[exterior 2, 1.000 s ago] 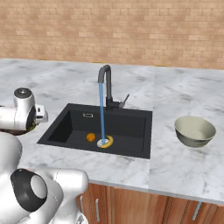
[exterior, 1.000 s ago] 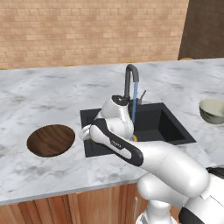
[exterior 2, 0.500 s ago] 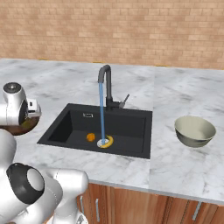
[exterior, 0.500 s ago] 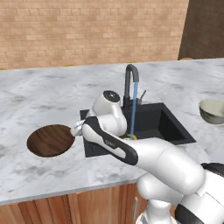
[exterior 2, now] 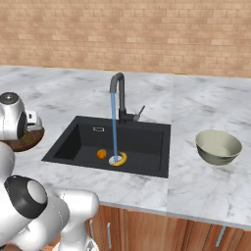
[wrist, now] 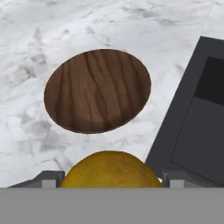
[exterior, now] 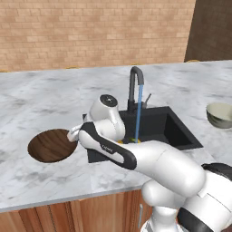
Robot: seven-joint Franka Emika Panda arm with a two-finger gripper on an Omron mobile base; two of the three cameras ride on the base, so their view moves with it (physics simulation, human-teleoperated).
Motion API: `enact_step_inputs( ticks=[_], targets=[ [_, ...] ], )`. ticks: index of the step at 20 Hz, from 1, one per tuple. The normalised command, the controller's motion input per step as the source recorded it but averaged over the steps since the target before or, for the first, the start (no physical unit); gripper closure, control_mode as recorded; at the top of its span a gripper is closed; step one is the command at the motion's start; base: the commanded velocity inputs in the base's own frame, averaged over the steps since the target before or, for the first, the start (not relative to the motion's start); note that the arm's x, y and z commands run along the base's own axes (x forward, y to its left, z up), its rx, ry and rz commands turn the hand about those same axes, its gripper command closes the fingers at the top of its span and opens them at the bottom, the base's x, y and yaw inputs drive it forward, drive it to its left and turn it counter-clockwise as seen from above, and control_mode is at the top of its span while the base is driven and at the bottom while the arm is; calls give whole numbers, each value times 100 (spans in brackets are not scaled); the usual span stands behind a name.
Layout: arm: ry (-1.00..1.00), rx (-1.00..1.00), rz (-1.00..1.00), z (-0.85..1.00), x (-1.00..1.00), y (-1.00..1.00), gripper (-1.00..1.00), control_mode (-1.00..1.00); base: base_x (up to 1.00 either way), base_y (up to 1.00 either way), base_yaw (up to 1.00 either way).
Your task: Pick the oranges from the sink and place them in one bowl. Place the banana in the other bowl. Then turn off the sink faucet.
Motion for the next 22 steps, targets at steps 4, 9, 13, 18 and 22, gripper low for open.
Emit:
enact_step_inputs(
  ticks=[4,9,13,18,22],
  targets=[
    [6,-3,0,0,2,29,100,-100,0,0,0],
    [8,-8,0,-3,6,35,100,-100,0,0,0],
    [10,-9,0,-4,9,37,100,-100,0,0,0],
    [7,-7,0,-6,13,32,100,-100,0,0,0],
    [0,-5,0,-17,18,14,100,-100,0,0,0]
  ],
)
